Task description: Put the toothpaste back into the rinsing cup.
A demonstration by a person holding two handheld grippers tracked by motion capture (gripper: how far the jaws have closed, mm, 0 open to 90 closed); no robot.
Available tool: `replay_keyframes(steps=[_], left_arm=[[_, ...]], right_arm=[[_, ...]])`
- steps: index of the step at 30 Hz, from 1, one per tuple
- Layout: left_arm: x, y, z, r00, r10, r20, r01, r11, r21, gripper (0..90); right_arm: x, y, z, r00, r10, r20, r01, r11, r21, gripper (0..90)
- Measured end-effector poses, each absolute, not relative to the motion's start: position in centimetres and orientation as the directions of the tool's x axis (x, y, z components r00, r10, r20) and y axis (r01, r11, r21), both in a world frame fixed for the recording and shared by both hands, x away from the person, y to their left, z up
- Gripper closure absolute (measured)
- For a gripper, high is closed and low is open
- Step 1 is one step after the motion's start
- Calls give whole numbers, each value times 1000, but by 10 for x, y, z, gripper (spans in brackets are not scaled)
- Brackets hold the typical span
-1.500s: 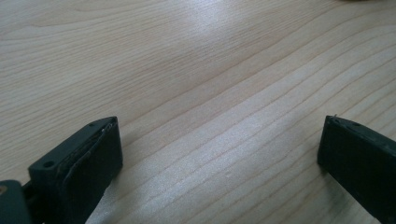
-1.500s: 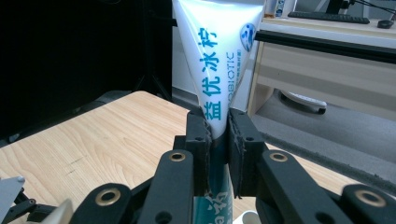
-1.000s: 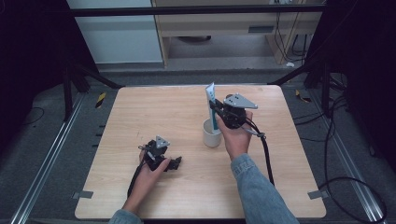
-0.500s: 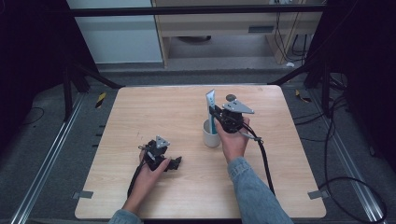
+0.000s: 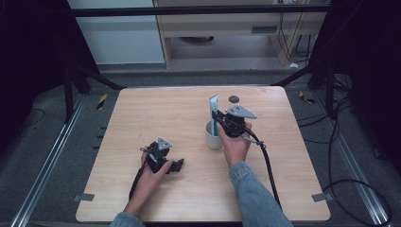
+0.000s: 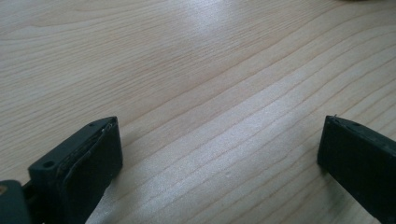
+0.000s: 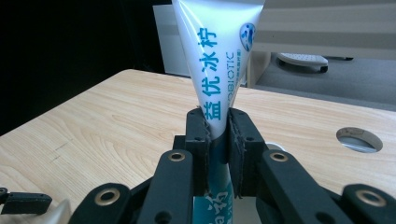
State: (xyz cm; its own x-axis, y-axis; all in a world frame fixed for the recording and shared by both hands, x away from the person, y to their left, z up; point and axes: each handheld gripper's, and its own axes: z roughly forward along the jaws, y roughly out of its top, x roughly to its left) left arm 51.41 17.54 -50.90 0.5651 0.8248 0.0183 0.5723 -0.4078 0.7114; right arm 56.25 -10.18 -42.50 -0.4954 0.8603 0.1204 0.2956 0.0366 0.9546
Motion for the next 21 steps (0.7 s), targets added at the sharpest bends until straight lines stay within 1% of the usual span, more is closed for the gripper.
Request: replay_keyframes(steps=[8,21], left_arm=[[514,175,-509,564,826,17,573,-406,712,0],[514,175,-509,563,826,16,573,-404,713,0]], right_arm=[[563,-104,-431,-489,859,150,311,11,950,796],[562,-103,-433,-494,856,155,315,10,949,795]])
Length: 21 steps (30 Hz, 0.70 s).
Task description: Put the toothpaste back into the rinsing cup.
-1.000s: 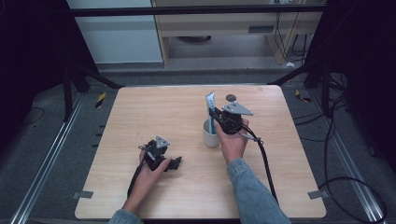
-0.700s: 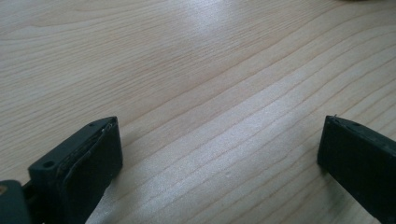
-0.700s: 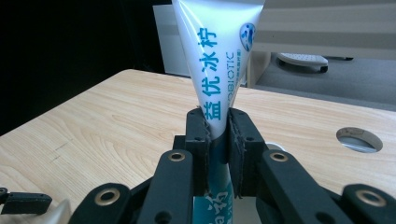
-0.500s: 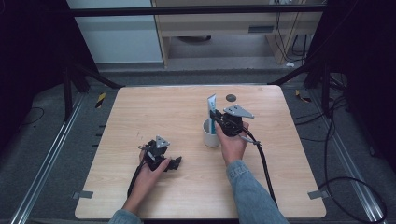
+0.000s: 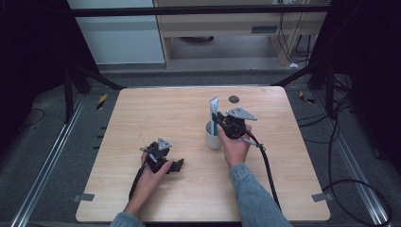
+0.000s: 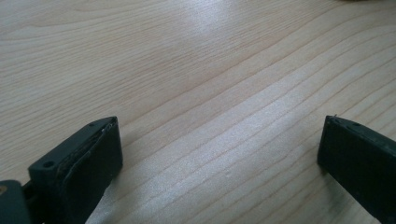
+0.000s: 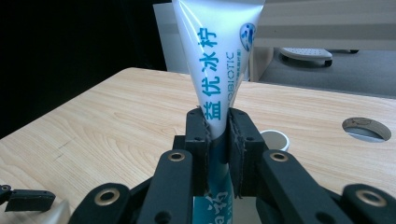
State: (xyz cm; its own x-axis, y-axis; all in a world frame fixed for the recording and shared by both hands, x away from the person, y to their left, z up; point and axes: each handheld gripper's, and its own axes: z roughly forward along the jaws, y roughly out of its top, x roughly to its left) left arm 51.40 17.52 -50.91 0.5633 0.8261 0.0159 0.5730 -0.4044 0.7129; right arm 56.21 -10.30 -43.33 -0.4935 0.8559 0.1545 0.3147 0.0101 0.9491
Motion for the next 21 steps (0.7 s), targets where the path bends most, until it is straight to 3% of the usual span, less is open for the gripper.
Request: replay_keyframes(steps=[21], left_arm=[[514,175,-509,564,826,17,573,-406,712,0]], right_arm=[[563,-103,-437,-497,851,171,333,5,943,789]])
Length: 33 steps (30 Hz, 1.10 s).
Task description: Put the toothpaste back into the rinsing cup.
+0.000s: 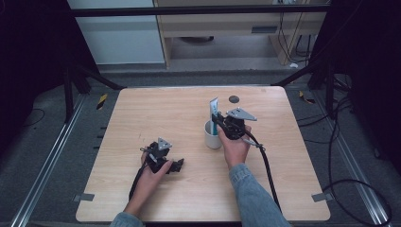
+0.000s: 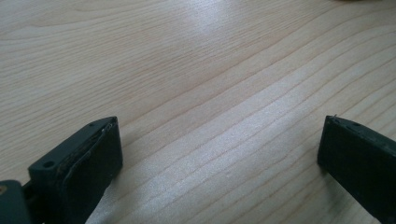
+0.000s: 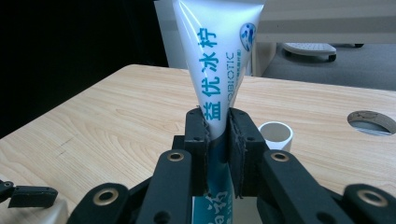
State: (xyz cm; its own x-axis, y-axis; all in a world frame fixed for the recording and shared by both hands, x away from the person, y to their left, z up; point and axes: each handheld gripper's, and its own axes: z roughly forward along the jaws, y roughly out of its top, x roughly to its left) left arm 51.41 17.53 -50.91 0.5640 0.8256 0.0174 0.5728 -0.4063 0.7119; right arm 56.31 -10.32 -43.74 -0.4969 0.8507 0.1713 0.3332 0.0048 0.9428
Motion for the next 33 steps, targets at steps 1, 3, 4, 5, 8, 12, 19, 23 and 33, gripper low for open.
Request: replay_keyframes(steps=[1,3,4,5,8,12,19,23,33], left_arm=[[514,175,-509,564,825,17,573,-407,712,0],[514,175,-509,564,826,17,573,-406,712,0],[514,175,-509,564,826,17,573,-406,712,0],[514,175,-509,564,826,17,573,-406,712,0],[514,175,-509,564,826,17,573,-406,712,0],[514,175,-509,564,826,17,573,-406,712,0],[514,175,-509,564,826,17,573,-406,712,0],[514,175,-509,564,826,17,573,-406,712,0],[514,175,-509,564,826,17,573,-406,712,0]], right_arm=[[563,-103,-437,-497,850,172,334,5,943,789],[564,-104,-437,-501,847,177,339,4,941,787],[564,-104,-437,-501,847,177,340,4,940,785],[565,-104,-437,-501,847,179,340,2,940,785],[565,-105,-437,-503,845,182,344,3,939,783],[566,-105,-436,-506,844,180,346,7,938,779],[566,-105,-437,-504,845,178,348,10,937,758],[566,-105,-437,-501,848,175,349,12,937,729],[564,-105,-435,-492,856,162,348,22,937,657]])
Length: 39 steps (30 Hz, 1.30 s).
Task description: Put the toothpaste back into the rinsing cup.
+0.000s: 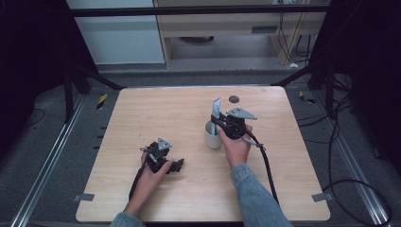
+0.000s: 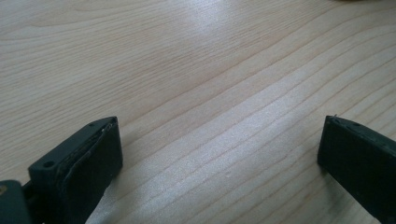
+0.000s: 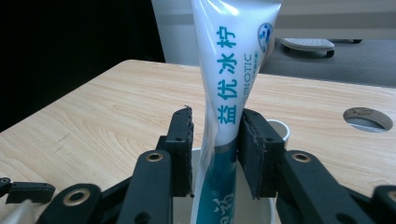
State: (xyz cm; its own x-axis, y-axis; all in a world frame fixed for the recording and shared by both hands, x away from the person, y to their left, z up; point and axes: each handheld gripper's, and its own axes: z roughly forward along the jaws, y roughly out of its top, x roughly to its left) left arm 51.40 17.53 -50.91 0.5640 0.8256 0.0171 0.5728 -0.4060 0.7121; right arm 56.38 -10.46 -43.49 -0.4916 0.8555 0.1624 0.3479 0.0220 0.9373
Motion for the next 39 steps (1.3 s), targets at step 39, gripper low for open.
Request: replay_keyframes(steps=[39], left_arm=[[514,175,-509,566,824,17,572,-407,712,0]], right_arm=[[552,-115,-414,-477,877,-56,373,260,891,370]])
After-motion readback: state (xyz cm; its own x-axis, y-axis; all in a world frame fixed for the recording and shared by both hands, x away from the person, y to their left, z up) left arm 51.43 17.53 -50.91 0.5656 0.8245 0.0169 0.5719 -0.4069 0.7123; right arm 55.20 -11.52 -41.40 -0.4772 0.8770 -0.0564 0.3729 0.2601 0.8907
